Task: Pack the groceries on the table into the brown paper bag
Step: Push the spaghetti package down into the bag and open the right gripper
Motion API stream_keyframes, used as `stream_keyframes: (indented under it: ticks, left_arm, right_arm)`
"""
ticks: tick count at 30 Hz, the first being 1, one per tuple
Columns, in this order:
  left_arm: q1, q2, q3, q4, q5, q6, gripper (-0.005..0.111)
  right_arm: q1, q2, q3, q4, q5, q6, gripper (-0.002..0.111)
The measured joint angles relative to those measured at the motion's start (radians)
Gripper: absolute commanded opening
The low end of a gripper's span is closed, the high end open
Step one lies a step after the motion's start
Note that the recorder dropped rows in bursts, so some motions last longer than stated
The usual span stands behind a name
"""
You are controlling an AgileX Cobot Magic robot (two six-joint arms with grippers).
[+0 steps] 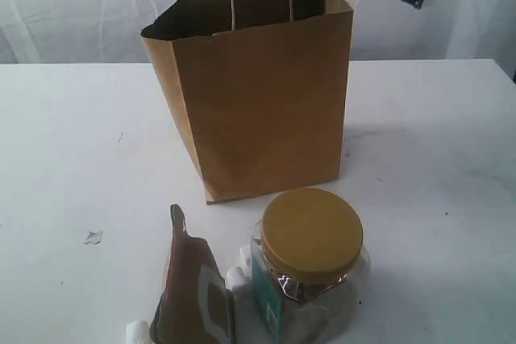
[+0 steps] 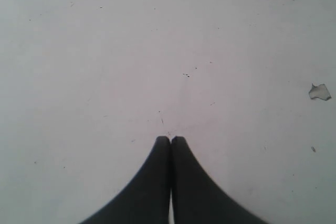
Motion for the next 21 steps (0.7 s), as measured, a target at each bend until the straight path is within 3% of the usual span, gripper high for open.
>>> stream_keyframes:
  ticks: [9, 21]
  left_arm:
    - [0.000, 0.000, 0.000, 0.000, 0.000, 0.000, 0.000]
    - [0.000, 0.000, 0.000, 0.000, 0.000, 0.000, 0.000]
  right_arm:
    - [0.000, 0.000, 0.011, 0.110, 0.235, -0.235, 0.000]
    - [0.001, 0.080, 0.011, 0.178, 0.143, -0.302, 0.000]
